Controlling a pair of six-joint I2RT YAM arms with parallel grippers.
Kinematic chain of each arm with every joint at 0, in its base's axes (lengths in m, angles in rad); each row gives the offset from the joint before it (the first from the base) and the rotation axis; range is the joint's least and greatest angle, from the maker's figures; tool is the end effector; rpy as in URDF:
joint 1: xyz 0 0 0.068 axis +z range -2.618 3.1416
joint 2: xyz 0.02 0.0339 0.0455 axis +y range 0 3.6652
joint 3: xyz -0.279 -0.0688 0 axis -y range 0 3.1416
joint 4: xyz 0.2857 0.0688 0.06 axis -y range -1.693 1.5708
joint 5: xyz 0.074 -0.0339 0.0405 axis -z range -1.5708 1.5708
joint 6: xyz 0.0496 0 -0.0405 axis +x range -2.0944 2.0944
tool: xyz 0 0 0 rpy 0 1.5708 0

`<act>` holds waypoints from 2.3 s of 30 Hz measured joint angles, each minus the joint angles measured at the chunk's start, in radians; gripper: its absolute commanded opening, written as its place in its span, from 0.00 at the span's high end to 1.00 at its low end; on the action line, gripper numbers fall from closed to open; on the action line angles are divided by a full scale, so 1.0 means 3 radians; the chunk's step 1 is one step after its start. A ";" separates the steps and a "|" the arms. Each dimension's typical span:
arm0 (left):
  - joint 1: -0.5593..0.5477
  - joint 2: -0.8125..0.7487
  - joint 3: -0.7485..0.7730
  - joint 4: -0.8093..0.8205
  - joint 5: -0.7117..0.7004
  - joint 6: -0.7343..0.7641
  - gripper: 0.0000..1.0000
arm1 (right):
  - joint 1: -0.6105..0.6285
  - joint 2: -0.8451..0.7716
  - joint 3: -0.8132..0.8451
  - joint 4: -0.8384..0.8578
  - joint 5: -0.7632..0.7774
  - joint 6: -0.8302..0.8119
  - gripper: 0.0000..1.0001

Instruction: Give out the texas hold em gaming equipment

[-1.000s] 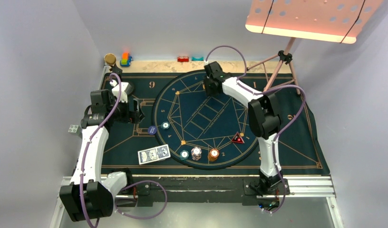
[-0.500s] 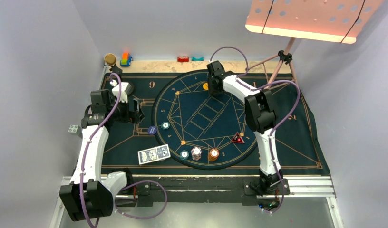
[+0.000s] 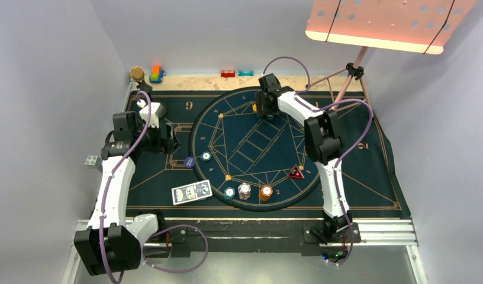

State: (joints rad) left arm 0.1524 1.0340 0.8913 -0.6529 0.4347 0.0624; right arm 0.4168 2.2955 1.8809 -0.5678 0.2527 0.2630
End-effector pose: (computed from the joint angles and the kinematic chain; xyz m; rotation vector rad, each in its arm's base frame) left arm 0.2522 0.0176 0.2870 0.1037 2.3065 -0.4043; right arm 0.5156 0.2147 0.1607 -0.0964 2.5060 -0.0470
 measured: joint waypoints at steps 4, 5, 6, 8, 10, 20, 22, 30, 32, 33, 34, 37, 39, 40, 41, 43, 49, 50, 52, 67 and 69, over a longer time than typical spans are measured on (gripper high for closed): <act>0.0000 0.0000 0.0000 0.0001 0.0001 0.0000 0.00 | 0.0015 -0.0037 -0.0003 -0.0024 -0.0001 -0.0006 0.21; 0.0000 0.0000 0.0000 0.0001 0.0001 0.0000 0.00 | 0.0032 -0.0075 -0.0020 -0.0028 -0.0001 -0.0010 0.21; 0.0000 0.0000 0.0000 0.0000 0.0001 0.0000 0.00 | 0.0048 -0.0148 -0.0060 -0.0034 -0.0001 -0.0018 0.21; 0.0000 0.0000 0.0000 0.0001 0.0001 0.0000 0.00 | 0.0120 -0.0388 -0.0202 -0.0034 -0.0003 -0.0052 0.20; 0.0000 0.0000 0.0000 0.0000 0.0001 0.0000 0.00 | 0.0252 -0.0680 -0.0381 -0.0004 0.0001 -0.0102 0.19; 0.0015 0.0003 0.0000 0.0000 -0.0041 -0.0003 0.00 | 0.1676 -0.1848 -0.1550 0.0379 -0.0444 -0.0380 0.16; 0.0024 0.0006 0.0000 0.0000 -0.0064 -0.0003 0.00 | 0.1830 -0.1829 -0.1740 0.0397 -0.0580 -0.0444 0.16; 0.0037 0.0024 0.0000 0.0000 -0.0079 -0.0001 0.00 | 0.2104 -0.1765 -0.2032 0.0378 -0.0963 -0.0586 0.16; 0.0037 0.0025 0.0000 0.0000 -0.0079 -0.0001 0.00 | 0.2187 -0.1765 -0.2032 0.0378 -0.1017 -0.0607 0.16; 0.0037 0.0025 0.0000 0.0001 -0.0079 0.0000 0.00 | 0.2223 -0.1764 -0.2032 0.0376 -0.1044 -0.0617 0.16; 0.0037 0.0025 0.0000 0.0000 -0.0079 0.0000 0.00 | 0.2260 -0.1761 -0.2033 0.0374 -0.1082 -0.0627 0.16; 0.0037 0.0025 0.0000 0.0000 -0.0079 0.0000 0.00 | 0.2354 -0.1722 -0.2035 0.0374 -0.1164 -0.0659 0.16; 0.0037 0.0025 0.0000 0.0000 -0.0079 0.0000 0.00 | 0.2393 -0.1663 -0.2038 0.0364 -0.1185 -0.0679 0.16; 0.0037 0.0025 0.0000 0.0001 -0.0079 0.0000 0.00 | 0.2405 -0.1624 -0.2038 0.0352 -0.1193 -0.0685 0.16; 0.0037 0.0025 0.0000 0.0001 -0.0079 0.0000 0.00 | 0.2406 -0.1588 -0.2042 0.0346 -0.1193 -0.0693 0.16; 0.0037 0.0025 0.0000 0.0001 -0.0079 0.0000 0.00 | 0.2403 -0.1518 -0.2045 0.0334 -0.1191 -0.0706 0.16; 0.0037 0.0025 0.0000 0.0001 -0.0079 0.0000 0.00 | 0.2403 -0.1415 -0.2046 0.0312 -0.1158 -0.0718 0.18; 0.0037 0.0025 0.0000 0.0001 -0.0079 0.0000 0.00 | 0.2403 -0.1415 -0.2046 0.0312 -0.1150 -0.0720 0.19; 0.0037 0.0025 0.0000 0.0001 -0.0079 0.0000 0.00 | 0.2403 -0.1415 -0.2046 0.0313 -0.1137 -0.0729 0.21; 0.0037 0.0024 0.0000 0.0000 -0.0078 0.0000 0.00 | 0.2421 -0.1408 -0.2126 0.0295 -0.1073 -0.0729 0.49; 0.0037 0.0024 0.0000 0.0000 -0.0079 0.0000 0.00 | 0.2427 -0.1409 -0.2126 0.0295 -0.1076 -0.0729 0.55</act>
State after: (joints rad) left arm 0.1635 1.0412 0.8913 -0.6529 0.4110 0.0624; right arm 1.1450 1.8729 1.2430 -0.4793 -0.0700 0.0444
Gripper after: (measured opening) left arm 0.995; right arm 0.527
